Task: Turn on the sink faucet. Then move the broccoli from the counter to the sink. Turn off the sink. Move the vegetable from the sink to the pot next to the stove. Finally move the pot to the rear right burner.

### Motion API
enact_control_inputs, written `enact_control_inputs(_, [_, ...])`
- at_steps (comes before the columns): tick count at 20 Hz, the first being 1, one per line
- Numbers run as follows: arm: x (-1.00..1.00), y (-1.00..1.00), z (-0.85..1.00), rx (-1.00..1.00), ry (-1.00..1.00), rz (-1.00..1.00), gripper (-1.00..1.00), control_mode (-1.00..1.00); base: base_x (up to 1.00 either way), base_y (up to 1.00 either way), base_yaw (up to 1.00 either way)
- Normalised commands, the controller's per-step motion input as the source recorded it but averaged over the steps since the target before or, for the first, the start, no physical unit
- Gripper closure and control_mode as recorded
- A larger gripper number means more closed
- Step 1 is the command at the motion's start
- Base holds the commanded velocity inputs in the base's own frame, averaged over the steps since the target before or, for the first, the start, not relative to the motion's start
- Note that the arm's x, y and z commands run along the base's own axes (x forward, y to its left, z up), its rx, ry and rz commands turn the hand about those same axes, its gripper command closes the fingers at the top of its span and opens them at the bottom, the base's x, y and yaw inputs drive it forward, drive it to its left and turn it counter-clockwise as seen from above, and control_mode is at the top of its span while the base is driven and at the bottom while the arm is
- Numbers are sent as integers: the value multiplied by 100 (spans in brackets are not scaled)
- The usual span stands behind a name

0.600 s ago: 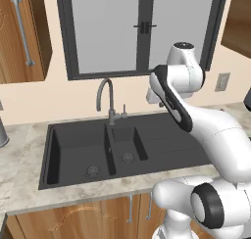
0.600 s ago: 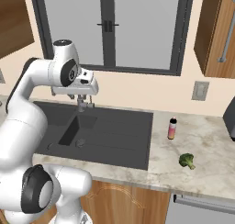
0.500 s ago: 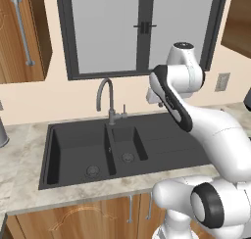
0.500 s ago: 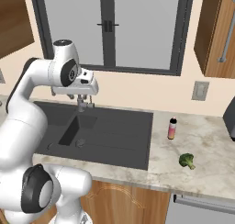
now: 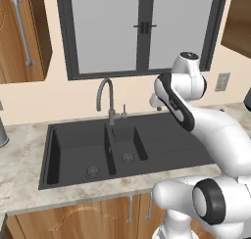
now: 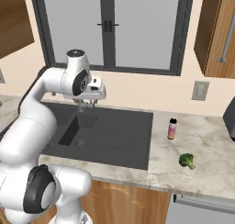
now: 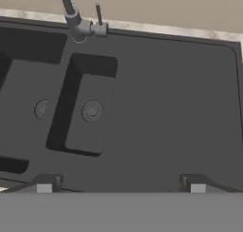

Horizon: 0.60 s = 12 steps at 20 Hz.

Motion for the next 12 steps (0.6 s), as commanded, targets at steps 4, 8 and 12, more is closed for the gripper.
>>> enact_control_inputs(4, [26,-34,-34,16,-13,19,-100,-100,0,0,0])
enact_control_inputs(8, [7,-10,-19,12,-12,26,-100,-100,0,0,0])
enact_control_inputs(12, [1,1,-21,6,-13,37,-100,-100,0,0,0])
